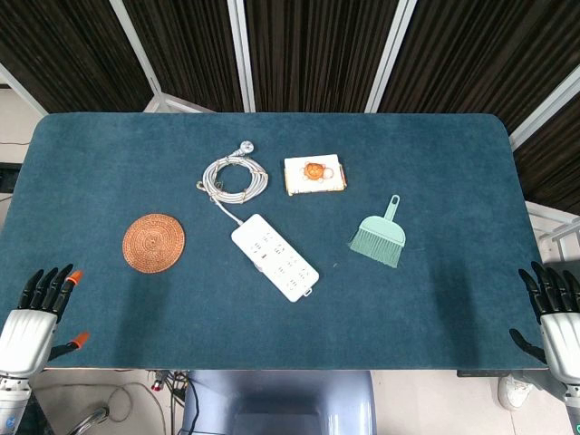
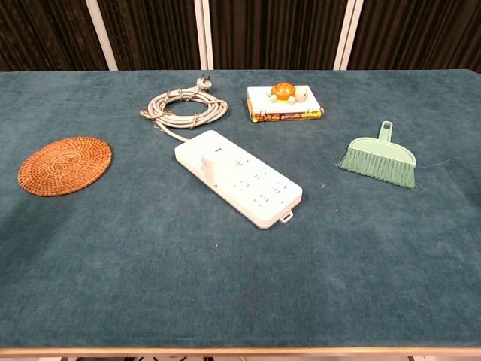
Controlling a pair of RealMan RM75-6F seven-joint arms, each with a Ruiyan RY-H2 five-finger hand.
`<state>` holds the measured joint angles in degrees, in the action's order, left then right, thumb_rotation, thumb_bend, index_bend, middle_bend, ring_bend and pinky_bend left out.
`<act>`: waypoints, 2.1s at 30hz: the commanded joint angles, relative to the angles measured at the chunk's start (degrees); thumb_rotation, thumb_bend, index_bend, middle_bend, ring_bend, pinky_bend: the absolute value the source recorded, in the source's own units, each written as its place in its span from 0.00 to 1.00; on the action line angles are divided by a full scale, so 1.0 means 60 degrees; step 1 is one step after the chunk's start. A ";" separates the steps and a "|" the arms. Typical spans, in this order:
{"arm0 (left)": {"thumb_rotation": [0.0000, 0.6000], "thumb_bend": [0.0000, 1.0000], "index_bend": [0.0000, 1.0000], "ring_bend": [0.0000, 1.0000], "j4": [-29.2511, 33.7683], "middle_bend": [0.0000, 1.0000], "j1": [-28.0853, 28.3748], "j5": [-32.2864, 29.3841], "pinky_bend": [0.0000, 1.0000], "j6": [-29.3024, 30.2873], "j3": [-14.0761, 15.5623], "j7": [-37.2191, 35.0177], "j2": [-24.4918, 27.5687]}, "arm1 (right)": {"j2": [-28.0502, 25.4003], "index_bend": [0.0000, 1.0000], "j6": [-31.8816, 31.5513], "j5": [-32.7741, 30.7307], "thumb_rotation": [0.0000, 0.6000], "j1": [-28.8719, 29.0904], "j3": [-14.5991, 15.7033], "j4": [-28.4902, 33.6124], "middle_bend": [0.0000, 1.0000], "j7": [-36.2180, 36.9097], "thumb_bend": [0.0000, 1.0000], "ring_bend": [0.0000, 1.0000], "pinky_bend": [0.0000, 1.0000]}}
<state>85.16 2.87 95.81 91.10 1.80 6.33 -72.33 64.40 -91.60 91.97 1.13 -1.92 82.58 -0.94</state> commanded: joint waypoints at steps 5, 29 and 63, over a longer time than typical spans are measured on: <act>1.00 0.00 0.00 0.00 0.0026 0.00 0.0005 0.0023 0.00 -0.0002 0.0010 -0.0007 0.0011 | 0.0000 0.00 0.0007 0.0009 1.00 0.0002 0.0004 0.0003 0.00 -0.0012 0.25 0.00 0.00; 1.00 0.00 0.00 0.00 0.2733 0.00 0.1816 -0.0119 0.00 -0.2304 -0.0844 0.1855 0.0478 | 0.0723 0.00 0.1716 0.2940 1.00 0.1976 0.0391 0.1007 0.00 -0.1743 0.47 0.00 0.01; 1.00 0.00 0.02 0.00 0.2948 0.03 0.5983 -0.4344 0.00 -0.6376 -0.2665 0.5399 -0.1977 | 0.4714 0.03 0.6067 0.0697 1.00 0.4501 -0.0502 0.0169 0.05 -0.3594 0.65 0.07 0.15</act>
<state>103.20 38.32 70.17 53.14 -14.28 38.35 -83.78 92.28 -55.51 96.54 27.80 -4.69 83.97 -22.55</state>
